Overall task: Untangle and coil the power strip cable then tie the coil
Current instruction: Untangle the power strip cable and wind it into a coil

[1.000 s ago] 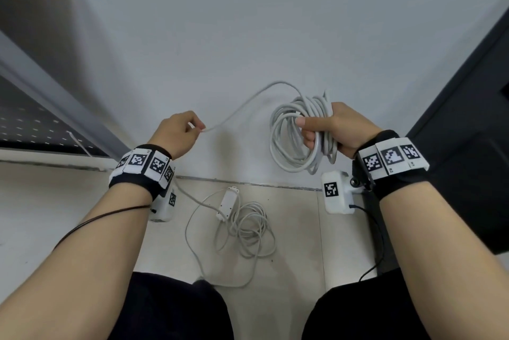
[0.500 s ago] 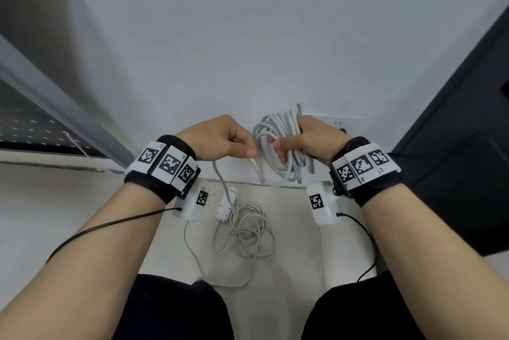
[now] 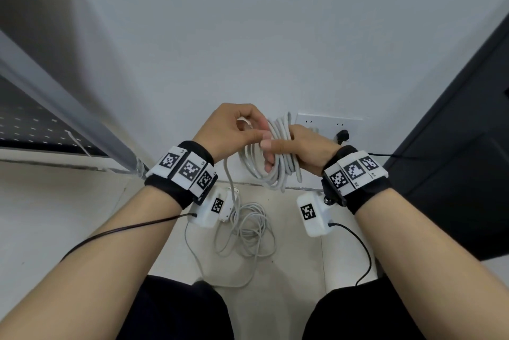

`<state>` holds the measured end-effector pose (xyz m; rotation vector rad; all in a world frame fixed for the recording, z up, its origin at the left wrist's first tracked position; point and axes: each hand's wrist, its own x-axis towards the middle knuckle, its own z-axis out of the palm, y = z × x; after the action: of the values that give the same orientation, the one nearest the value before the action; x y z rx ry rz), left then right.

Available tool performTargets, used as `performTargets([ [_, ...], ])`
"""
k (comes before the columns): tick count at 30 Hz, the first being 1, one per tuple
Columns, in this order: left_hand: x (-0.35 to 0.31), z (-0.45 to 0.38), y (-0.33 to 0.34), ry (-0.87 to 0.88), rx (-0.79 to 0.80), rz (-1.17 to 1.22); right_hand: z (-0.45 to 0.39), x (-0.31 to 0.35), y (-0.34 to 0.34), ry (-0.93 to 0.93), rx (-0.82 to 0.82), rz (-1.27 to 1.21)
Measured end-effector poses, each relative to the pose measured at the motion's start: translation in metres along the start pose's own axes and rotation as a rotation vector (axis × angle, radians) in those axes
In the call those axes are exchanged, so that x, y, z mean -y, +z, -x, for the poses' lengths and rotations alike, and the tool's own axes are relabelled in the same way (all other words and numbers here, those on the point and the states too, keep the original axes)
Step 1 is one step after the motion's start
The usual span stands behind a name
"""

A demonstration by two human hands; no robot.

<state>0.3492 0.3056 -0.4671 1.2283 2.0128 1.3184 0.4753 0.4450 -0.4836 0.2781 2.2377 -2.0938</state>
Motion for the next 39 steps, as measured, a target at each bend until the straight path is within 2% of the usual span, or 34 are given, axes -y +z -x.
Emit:
performTargets([
  [3,0.0,-0.001,-0.002,-0.041,-0.03,0.012,0.0,-0.002,-0.002,-0.006,-0.026,0.087],
  [10,0.008,0.0,0.0,0.039,0.042,0.043,0.007,0.006,-0.016,0.021,-0.091,-0.056],
  [15,0.037,0.0,-0.015,0.001,0.018,-0.178,0.02,0.016,-0.031,-0.051,-0.1,-0.122],
  [19,0.086,0.007,-0.036,-0.237,-0.001,-0.322,0.026,0.019,-0.038,-0.095,-0.142,-0.125],
  [24,0.159,0.032,-0.06,-0.616,-0.109,-0.494,0.03,0.022,-0.044,-0.125,-0.17,-0.107],
  [27,0.184,0.044,-0.066,-0.776,-0.12,-0.369,0.029,0.022,-0.045,-0.127,-0.197,-0.087],
  [39,0.157,0.043,-0.057,-0.93,-0.021,-0.01,0.024,0.021,-0.04,-0.125,-0.272,-0.059],
])
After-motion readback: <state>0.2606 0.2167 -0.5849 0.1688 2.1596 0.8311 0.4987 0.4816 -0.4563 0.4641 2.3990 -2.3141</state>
